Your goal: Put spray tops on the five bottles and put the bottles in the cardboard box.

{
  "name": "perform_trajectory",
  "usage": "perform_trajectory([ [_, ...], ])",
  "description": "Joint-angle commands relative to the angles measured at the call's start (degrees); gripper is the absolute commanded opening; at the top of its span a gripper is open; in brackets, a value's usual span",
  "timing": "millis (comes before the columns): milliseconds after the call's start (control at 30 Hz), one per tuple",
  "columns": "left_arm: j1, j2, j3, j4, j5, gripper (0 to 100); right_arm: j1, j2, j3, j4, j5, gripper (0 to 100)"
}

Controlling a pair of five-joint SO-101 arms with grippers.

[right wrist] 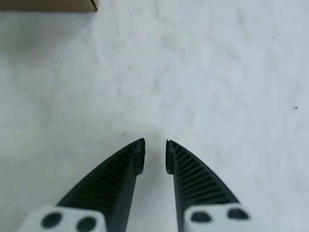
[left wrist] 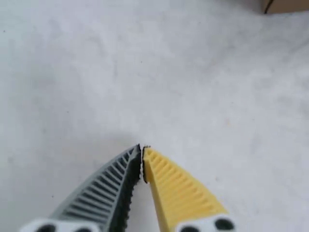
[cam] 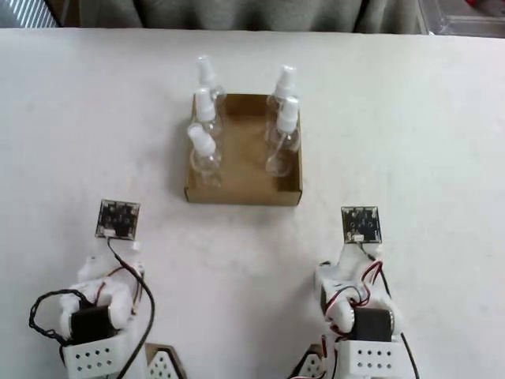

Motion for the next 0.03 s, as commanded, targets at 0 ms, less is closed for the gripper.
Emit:
perform_trajectory([
  [0, -0.4, -0.66, -0.18, 0.44, -0.53, 2, -0.66, -0.84, 0.53, 0.31, 0.09, 5.0],
])
